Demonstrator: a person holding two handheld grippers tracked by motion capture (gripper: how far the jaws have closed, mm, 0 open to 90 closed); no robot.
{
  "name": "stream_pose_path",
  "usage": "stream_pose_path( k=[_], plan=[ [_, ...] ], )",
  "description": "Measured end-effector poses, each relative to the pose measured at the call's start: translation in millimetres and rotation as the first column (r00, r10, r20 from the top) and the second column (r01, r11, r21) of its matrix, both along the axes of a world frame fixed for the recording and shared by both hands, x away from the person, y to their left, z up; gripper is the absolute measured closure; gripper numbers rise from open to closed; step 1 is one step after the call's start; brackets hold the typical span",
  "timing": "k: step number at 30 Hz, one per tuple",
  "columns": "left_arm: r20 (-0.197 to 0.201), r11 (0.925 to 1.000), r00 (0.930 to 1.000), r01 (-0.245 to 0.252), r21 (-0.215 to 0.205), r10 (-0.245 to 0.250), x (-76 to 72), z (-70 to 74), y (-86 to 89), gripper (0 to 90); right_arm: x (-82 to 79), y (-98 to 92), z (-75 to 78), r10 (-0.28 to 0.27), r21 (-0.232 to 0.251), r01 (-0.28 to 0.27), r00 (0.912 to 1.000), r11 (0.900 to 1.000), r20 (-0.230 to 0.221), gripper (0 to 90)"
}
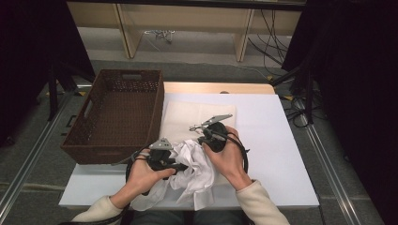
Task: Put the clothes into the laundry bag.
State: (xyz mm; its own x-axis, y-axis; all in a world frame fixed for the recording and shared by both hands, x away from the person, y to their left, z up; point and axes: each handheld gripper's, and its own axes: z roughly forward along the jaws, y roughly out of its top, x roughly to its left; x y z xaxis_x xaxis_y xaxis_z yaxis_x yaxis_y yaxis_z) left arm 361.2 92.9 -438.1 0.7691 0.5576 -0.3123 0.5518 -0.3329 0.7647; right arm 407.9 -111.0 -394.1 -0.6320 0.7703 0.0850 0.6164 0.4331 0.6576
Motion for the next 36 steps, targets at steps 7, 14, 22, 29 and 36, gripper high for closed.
stream_pose_path(
  k=[7, 14, 22, 29, 36],
  plan=[
    [0.012, 0.9993, 0.9999, 0.009, 0.037, -0.01, 5.9, -2.0, -4.1, 78.5, -0.7, 0.5, 0.3, -0.002, 0.0, 0.002, 1.0, 1.0, 0.005, 88.8],
    [0.01, 0.9986, 0.9999, 0.005, 0.053, -0.006, 11.0, -2.8, -7.8, 78.3, 2.0, -1.7, 1.1, 0.046, -0.014, -0.045, 0.9966, 0.999, 0.069, 88.8],
    [0.036, 0.9952, 0.999, -0.029, 0.094, 0.026, 18.3, -7.4, -12.7, 78.3, 0.1, -0.4, 2.6, 0.041, -0.016, -0.04, 0.9969, 0.999, 0.067, 88.9],
    [0.063, 0.9901, 0.9972, -0.049, 0.132, 0.041, 24.8, -14.4, -14.6, 78.0, 0.6, 0.3, 0.8, 0.043, -0.002, -0.043, 0.9976, 0.999, 0.054, 88.8],
    [0.073, 0.991, 0.996, -0.06, 0.12, 0.052, 22.8, -17.3, -14.7, 73.2, 2.4, -1.1, -1.4, 0.043, -0.004, -0.043, 0.9979, 0.999, 0.049, 88.8]
  ],
)
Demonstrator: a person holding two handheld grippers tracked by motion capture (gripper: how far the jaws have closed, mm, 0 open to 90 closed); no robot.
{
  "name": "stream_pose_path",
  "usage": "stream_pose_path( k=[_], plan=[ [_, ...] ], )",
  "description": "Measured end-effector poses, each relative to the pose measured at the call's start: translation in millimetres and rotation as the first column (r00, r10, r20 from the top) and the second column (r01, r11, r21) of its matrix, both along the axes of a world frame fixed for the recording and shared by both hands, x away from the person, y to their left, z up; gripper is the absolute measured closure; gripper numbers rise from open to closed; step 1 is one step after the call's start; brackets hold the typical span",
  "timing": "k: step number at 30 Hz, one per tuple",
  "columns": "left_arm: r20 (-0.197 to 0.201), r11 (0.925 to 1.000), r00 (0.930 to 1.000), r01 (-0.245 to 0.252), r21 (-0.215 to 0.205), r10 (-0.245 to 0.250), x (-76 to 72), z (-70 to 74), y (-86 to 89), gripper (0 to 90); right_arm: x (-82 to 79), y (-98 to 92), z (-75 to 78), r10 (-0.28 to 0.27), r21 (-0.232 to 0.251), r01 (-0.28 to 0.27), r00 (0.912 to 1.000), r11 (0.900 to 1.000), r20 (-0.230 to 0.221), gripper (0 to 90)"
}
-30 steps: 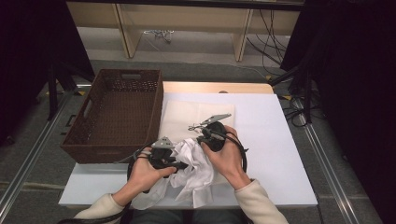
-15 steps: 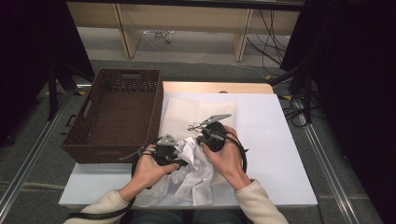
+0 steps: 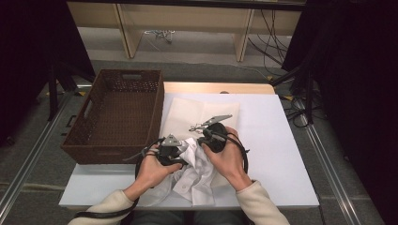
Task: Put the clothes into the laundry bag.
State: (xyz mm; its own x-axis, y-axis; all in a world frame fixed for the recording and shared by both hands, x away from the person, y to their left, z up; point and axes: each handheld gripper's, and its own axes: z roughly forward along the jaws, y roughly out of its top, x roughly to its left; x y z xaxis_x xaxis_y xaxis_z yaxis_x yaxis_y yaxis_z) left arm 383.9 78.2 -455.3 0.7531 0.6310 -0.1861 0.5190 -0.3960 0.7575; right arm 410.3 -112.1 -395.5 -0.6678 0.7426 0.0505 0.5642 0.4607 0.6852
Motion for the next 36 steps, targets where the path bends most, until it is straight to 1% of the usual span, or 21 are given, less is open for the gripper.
stream_pose_path(
  k=[1, 2, 4, 6, 8, 12, 16, 17, 21, 22, 24, 26, 27, 29, 30, 31, 32, 33, 34, 35, 36],
  plan=[
    [0.007, 0.9999, 1.0, 0.006, 0.01, -0.006, -0.8, 0.4, 1.2, 71.1, -0.1, -0.1, 0.1, -0.005, 0.002, 0.005, 1.0, 1.0, 0.003, 88.8],
    [0.011, 1.0, 0.9999, 0.002, -0.007, -0.002, -2.6, 0.4, 0.8, 67.9, -0.5, -0.3, 0.7, -0.013, 0.001, 0.013, 0.9999, 1.0, -0.003, 88.8],
    [0.055, 0.9999, 0.9984, 0.014, 0.01, -0.014, -4.0, 2.7, 4.1, 57.5, 0.4, -1.8, 0.4, 0.006, -0.006, -0.006, 1.0, 1.0, 0.002, 88.8],
    [0.049, 0.9992, 0.9988, 0.009, -0.038, -0.007, -10.2, 6.3, 6.0, 48.2, -0.9, -1.4, 1.4, -0.02, 0.001, 0.02, 0.9995, 1.0, -0.024, 88.8],
    [0.063, 0.9984, 0.998, 0.014, -0.054, -0.01, -15.7, 12.4, 10.4, 41.6, 0.5, -2.0, 0.0, -0.012, -0.001, 0.012, 0.9999, 1.0, -0.011, 88.8],
    [0.118, 0.9973, 0.9929, 0.026, -0.069, -0.018, -28.2, 28.4, 19.2, 40.6, -0.1, -3.1, 2.2, -0.014, -0.006, 0.014, 0.9997, 1.0, -0.021, 88.8],
    [0.145, 0.9958, 0.9893, 0.029, -0.087, -0.016, -34.1, 42.1, 24.3, 40.4, 0.4, -1.9, 0.7, -0.015, 0.003, 0.015, 0.9999, 1.0, -0.002, 88.8],
    [0.157, 0.9956, 0.9875, 0.033, -0.088, -0.019, -33.5, 42.3, 23.0, 39.7, 0.4, -2.2, 1.5, -0.012, -0.001, 0.012, 0.9999, 1.0, -0.008, 88.8],
    [0.145, 0.9973, 0.9889, 0.042, -0.06, -0.033, -27.6, 34.2, 15.0, 39.0, -0.2, -2.9, 3.0, -0.014, -0.001, 0.014, 0.9997, 1.0, -0.018, 88.8],
    [0.169, 0.9972, 0.984, 0.064, -0.039, -0.056, -22.0, 30.9, 12.9, 39.7, -0.2, -2.9, 3.1, -0.014, 0.0, 0.014, 0.9997, 1.0, -0.018, 88.8],
    [0.161, 0.9975, 0.9855, 0.06, -0.037, -0.054, -17.0, 26.1, 8.3, 47.6, -0.4, -2.6, 3.4, -0.009, -0.003, 0.009, 0.9998, 1.0, -0.017, 88.8],
    [0.132, 0.9975, 0.9899, 0.057, -0.041, -0.051, -11.2, 21.6, 3.5, 59.8, -1.1, -1.6, 3.3, -0.013, 0.0, 0.013, 0.9997, 1.0, -0.018, 88.8],
    [0.1, 0.9975, 0.9944, 0.04, -0.058, -0.034, -9.8, 19.5, 0.0, 64.6, -1.5, -1.0, 3.2, -0.018, 0.007, 0.018, 0.9996, 1.0, -0.02, 88.8],
    [0.084, 0.9981, 0.996, 0.034, -0.051, -0.03, -4.0, 17.2, -3.8, 73.1, -3.2, -0.8, 4.2, -0.023, 0.005, 0.024, 0.9986, 1.0, -0.047, 88.8],
    [0.082, 0.9984, 0.9965, 0.02, -0.053, -0.015, -2.2, 16.8, -5.1, 76.5, -2.9, -0.9, 4.0, -0.018, 0.004, 0.018, 0.9993, 1.0, -0.033, 88.8],
    [0.087, 0.9987, 0.9955, 0.039, -0.033, -0.036, 0.3, 17.0, -4.3, 79.1, -1.7, -1.5, 3.0, -0.004, 0.001, 0.004, 0.9999, 1.0, -0.009, 88.8],
    [0.074, 0.9987, 0.9968, 0.034, -0.037, -0.031, 1.8, 16.5, -6.9, 81.0, -3.3, -0.9, 4.3, -0.017, 0.004, 0.018, 0.9994, 1.0, -0.031, 88.8],
    [0.074, 0.9992, 0.9971, 0.021, -0.035, -0.018, 1.9, 16.2, -8.5, 82.5, -2.5, -1.1, 4.3, -0.013, 0.006, 0.013, 0.9998, 1.0, -0.014, 88.8],
    [0.073, 0.9996, 0.997, 0.026, -0.006, -0.026, 2.7, 16.4, -9.3, 83.4, -2.0, -0.5, 3.1, -0.011, 0.009, 0.011, 0.9999, 1.0, 0.005, 88.8],
    [0.069, 0.9998, 0.9975, 0.01, -0.014, -0.009, 2.5, 15.6, -11.7, 84.2, -2.4, -1.2, 4.6, 0.005, 0.0, -0.005, 1.0, 1.0, -0.006, 88.9],
    [0.081, 0.9998, 0.9965, 0.019, -0.001, -0.019, 4.5, 15.3, -12.7, 84.4, -5.6, 0.7, 5.8, -0.027, 0.012, 0.027, 0.9988, 1.0, -0.041, 88.8]
  ],
)
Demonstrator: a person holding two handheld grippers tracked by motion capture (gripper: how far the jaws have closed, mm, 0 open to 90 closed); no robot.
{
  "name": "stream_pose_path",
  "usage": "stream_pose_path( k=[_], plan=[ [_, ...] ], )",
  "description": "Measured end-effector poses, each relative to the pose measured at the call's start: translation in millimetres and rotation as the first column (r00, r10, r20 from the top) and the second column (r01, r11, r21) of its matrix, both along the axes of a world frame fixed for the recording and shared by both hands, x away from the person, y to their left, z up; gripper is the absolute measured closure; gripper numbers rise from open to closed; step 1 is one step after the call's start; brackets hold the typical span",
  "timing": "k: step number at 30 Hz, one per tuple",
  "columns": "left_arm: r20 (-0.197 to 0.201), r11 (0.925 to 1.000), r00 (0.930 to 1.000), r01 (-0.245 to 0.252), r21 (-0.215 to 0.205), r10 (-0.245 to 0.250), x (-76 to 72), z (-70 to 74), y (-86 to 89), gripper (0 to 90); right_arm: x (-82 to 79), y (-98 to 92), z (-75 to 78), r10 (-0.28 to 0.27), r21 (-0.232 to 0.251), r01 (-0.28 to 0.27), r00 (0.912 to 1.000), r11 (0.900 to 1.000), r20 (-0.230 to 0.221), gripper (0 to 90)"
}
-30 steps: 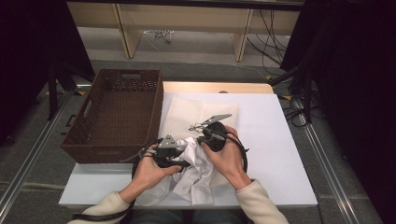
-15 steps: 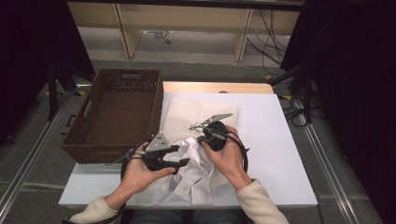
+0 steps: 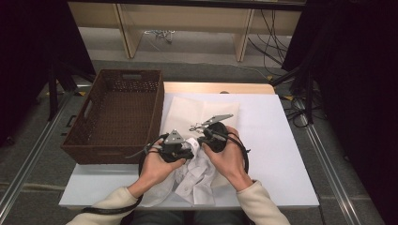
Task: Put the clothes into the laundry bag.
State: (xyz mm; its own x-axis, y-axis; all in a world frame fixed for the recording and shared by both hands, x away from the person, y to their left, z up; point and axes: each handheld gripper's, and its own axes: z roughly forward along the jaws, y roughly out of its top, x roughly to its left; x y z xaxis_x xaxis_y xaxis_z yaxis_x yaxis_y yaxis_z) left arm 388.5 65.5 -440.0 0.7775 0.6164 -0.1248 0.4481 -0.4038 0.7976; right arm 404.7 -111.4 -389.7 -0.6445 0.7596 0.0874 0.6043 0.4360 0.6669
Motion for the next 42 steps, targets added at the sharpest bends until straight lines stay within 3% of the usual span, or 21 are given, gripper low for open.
stream_pose_path(
  k=[2, 6, 8, 10, 12, 13, 14, 16, 19, 20, 21, 23, 27, 30, 32, 33, 34, 37, 38, 41, 42],
  plan=[
    [-0.015, 1.0, 0.9999, -0.007, -0.006, 0.007, 1.9, -1.6, -3.0, 84.7, -1.7, 1.7, 1.3, -0.004, 0.011, 0.004, 1.0, 1.0, -0.006, 88.8],
    [-0.021, 0.9998, 0.9996, -0.015, 0.016, 0.016, 6.4, -6.5, -5.6, 84.5, -1.7, 2.5, 2.7, -0.001, 0.009, 0.001, 0.9996, 1.0, 0.027, 88.9],
    [-0.018, 0.9996, 0.9995, -0.025, 0.015, 0.025, 7.5, -9.7, -7.2, 83.7, -2.2, 2.1, 4.0, 0.001, 0.014, -0.001, 0.9999, 1.0, 0.01, 88.9],
    [-0.02, 0.9997, 0.9997, -0.014, 0.019, 0.014, 8.2, -11.6, -7.0, 83.0, 0.0, 1.5, 1.5, 0.018, 0.009, -0.019, 0.9989, 1.0, 0.043, 88.9],
    [-0.008, 0.9997, 0.9999, -0.011, 0.022, 0.011, 7.6, -12.0, -6.7, 81.9, -0.5, 0.6, 2.1, 0.015, 0.004, -0.015, 0.9995, 1.0, 0.028, 88.8],
    [-0.017, 0.9999, 0.9997, -0.016, 0.003, 0.016, 7.2, -12.8, -7.0, 80.3, -1.9, 1.3, 2.7, 0.004, 0.014, -0.004, 1.0, 1.0, -0.006, 88.9],
    [-0.005, 0.9996, 0.9998, -0.02, 0.021, 0.02, 7.0, -12.1, -5.4, 78.2, -1.7, 1.7, 1.8, -0.003, 0.019, 0.003, 1.0, 1.0, 0.008, 88.9],
    [0.0, 0.9998, 0.9998, -0.021, 0.005, 0.021, 4.5, -11.1, -3.0, 72.3, -1.2, 0.3, 2.5, 0.005, 0.011, -0.005, 0.9999, 1.0, 0.011, 88.8],
    [0.041, 0.9997, 0.999, -0.02, 0.011, 0.019, -4.9, -3.6, 2.9, 57.9, -0.1, -1.1, 2.5, 0.011, 0.015, -0.011, 0.9998, 1.0, 0.015, 88.8],
    [0.047, 0.9996, 0.9987, -0.019, -0.021, 0.02, -10.5, 0.1, 5.4, 53.9, -1.2, -1.3, 3.0, -0.001, 0.015, 0.001, 1.0, 1.0, 0.004, 88.8],
    [0.065, 0.9998, 0.9977, -0.015, -0.009, 0.016, -14.7, 5.0, 10.5, 49.3, 2.3, -2.8, 0.9, 0.028, 0.01, -0.029, 0.9982, 1.0, 0.052, 88.8],
    [0.076, 0.9986, 0.9964, -0.035, -0.039, 0.038, -22.6, 10.7, 16.0, 44.5, 1.6, -3.6, 2.6, 0.023, 0.008, -0.023, 0.9994, 1.0, 0.027, 88.8],
    [0.119, 0.9972, 0.9902, -0.071, -0.023, 0.073, -30.0, 18.8, 34.0, 37.4, 1.9, -3.3, 2.2, 0.021, 0.005, -0.021, 0.9993, 1.0, 0.03, 88.8],
    [0.126, 0.9958, 0.9878, -0.09, -0.015, 0.091, -29.0, 18.4, 41.6, 35.4, 2.0, -3.1, 2.2, 0.023, 0.005, -0.023, 0.9993, 1.0, 0.028, 88.8],
    [0.063, 0.9961, 0.9944, -0.083, -0.03, 0.085, -28.6, 13.1, 43.7, 35.4, 1.8, -3.1, 2.2, 0.023, 0.005, -0.023, 0.9994, 1.0, 0.026, 88.8],
    [0.101, 0.9942, 0.9894, -0.106, 0.014, 0.104, -25.2, 10.9, 47.3, 35.7, 1.9, -3.1, 2.2, 0.021, 0.006, -0.021, 0.9995, 1.0, 0.023, 88.8],
    [0.094, 0.9929, 0.9892, -0.115, 0.028, 0.112, -24.1, 7.3, 48.2, 36.4, 2.2, -3.0, 1.9, 0.023, 0.007, -0.023, 0.9995, 1.0, 0.021, 88.8],
    [0.067, 0.9915, 0.9925, -0.107, 0.074, 0.102, -21.7, -4.0, 46.5, 39.9, 4.0, -3.6, 0.8, 0.045, -0.004, -0.045, 0.9989, 0.999, 0.013, 88.8],
    [0.019, 0.9927, 0.9949, -0.101, 0.066, 0.099, -22.2, -10.1, 42.6, 41.3, 4.1, -3.7, 0.5, 0.046, -0.002, -0.046, 0.9989, 0.999, 0.011, 88.8],
    [0.004, 0.9937, 0.9984, -0.057, 0.096, 0.057, -19.0, -17.4, 37.6, 50.4, 3.4, -3.0, 0.0, 0.021, 0.003, -0.021, 0.9995, 1.0, 0.023, 88.8],
    [-0.018, 0.9941, 0.9977, -0.063, 0.088, 0.065, -18.5, -18.9, 36.4, 53.7, 3.5, -3.1, -0.3, 0.026, 0.0, -0.026, 0.9994, 1.0, 0.022, 88.7]
  ],
)
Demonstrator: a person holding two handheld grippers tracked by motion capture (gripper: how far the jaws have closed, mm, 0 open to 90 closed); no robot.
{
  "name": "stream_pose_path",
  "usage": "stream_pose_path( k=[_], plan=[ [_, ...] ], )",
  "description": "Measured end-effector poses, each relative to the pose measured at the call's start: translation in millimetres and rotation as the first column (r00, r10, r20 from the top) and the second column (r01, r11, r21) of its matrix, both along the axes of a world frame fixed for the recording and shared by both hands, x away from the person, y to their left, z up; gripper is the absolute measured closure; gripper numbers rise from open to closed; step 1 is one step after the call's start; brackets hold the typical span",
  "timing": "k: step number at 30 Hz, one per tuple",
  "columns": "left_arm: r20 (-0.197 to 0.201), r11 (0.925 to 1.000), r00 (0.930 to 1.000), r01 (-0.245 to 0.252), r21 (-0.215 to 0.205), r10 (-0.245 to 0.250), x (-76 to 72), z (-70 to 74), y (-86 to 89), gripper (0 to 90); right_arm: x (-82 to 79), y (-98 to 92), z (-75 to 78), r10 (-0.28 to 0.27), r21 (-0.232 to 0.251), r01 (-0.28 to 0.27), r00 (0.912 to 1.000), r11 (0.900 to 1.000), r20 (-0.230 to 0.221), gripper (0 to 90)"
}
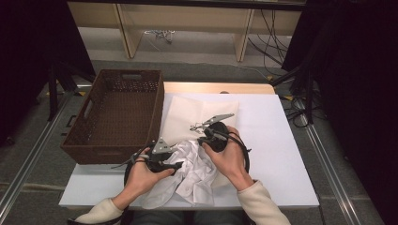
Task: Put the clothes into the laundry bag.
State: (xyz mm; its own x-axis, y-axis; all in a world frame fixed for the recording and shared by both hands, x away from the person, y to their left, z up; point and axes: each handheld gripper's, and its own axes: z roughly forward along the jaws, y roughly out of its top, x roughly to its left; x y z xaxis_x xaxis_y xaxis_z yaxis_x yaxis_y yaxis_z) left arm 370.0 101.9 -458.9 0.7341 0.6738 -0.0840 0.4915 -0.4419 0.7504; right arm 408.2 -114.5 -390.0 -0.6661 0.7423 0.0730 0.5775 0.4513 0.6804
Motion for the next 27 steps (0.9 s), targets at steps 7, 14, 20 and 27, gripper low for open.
stream_pose_path(
  k=[7, 14, 20, 27],
  plan=[
    [-0.026, 0.9999, 0.9997, -0.001, 0.015, 0.001, 7.6, -6.6, -4.6, 77.6, -1.0, 1.9, -1.2, -0.017, 0.009, 0.018, 0.9988, 1.0, -0.045, 88.8],
    [0.004, 0.9991, 1.0, -0.005, -0.042, 0.005, 1.7, 9.6, -10.9, 85.8, -0.3, 2.1, -1.3, -0.013, 0.003, 0.013, 0.9991, 1.0, -0.04, 88.8],
    [-0.005, 0.9934, 0.9998, 0.021, -0.113, -0.021, 1.5, 18.3, -23.0, 85.8, -1.2, 3.8, -1.5, -0.015, 0.005, 0.015, 0.9998, 1.0, -0.012, 88.8],
    [0.016, 0.9964, 0.9994, -0.03, -0.079, 0.032, 16.3, 15.7, -31.4, 85.8, -3.7, 5.3, -0.4, -0.024, 0.009, 0.024, 0.9996, 1.0, -0.013, 88.8]
  ],
)
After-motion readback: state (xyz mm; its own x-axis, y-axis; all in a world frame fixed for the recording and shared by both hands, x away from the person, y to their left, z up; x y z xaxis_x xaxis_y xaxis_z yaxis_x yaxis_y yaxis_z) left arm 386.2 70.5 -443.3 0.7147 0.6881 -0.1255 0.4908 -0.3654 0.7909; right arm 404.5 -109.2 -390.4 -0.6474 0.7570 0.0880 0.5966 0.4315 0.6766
